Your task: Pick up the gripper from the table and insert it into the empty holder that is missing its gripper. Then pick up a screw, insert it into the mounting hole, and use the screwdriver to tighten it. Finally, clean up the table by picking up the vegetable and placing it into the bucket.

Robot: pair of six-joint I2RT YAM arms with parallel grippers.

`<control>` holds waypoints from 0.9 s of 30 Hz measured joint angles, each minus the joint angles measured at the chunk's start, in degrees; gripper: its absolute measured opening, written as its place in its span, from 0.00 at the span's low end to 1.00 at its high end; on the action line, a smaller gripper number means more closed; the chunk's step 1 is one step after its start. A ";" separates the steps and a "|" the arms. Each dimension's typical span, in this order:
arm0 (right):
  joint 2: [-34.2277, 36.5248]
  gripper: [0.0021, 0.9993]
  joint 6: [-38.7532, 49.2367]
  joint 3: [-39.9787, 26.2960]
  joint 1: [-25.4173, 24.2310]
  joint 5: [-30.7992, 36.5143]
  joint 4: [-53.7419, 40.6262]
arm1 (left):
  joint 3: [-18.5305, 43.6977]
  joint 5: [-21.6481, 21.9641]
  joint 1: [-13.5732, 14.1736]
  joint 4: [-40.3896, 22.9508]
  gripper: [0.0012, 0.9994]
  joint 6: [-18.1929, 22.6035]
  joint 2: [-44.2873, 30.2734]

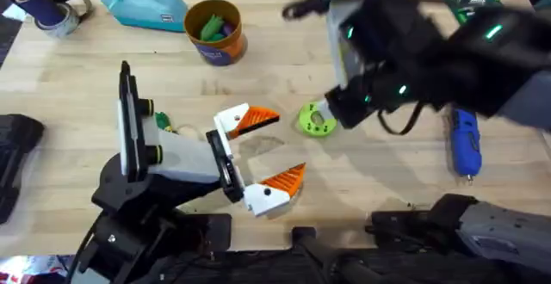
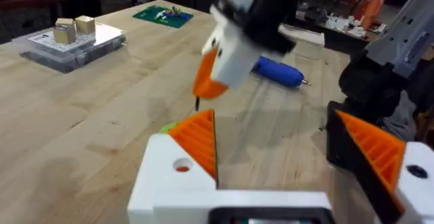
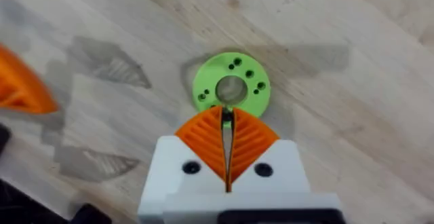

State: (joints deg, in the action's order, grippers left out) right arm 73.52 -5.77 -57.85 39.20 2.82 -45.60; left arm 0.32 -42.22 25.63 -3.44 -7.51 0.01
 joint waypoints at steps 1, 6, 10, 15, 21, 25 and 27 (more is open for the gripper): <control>0.06 0.00 0.34 -2.36 0.00 -0.01 -1.71 | 0.00 0.00 0.00 0.00 1.00 0.00 0.00; 2.87 0.00 1.90 -14.92 0.01 -0.53 -10.77 | 0.00 0.00 0.00 0.00 1.00 0.00 0.00; 8.79 0.00 3.48 -24.35 0.49 -2.86 -16.04 | 0.00 0.00 0.00 0.00 1.00 0.00 0.00; 14.38 0.00 6.13 -30.95 3.20 -8.42 -17.11 | 0.00 0.00 0.00 0.00 1.00 0.00 0.00; 15.36 0.00 7.58 -33.39 8.91 -14.62 -13.95 | 0.00 0.00 0.00 0.00 1.00 0.00 0.00; 15.36 0.00 7.73 -33.43 11.13 -15.89 -12.40 | 0.00 0.00 0.00 -0.01 1.00 0.00 0.00; 15.36 0.00 7.73 -33.43 12.07 -16.19 -12.17 | 0.00 0.00 0.00 0.00 1.00 0.00 0.00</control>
State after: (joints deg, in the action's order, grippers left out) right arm 88.88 1.96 -91.29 51.27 -13.37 -57.77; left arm 0.32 -42.22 25.63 -3.44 -7.51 0.01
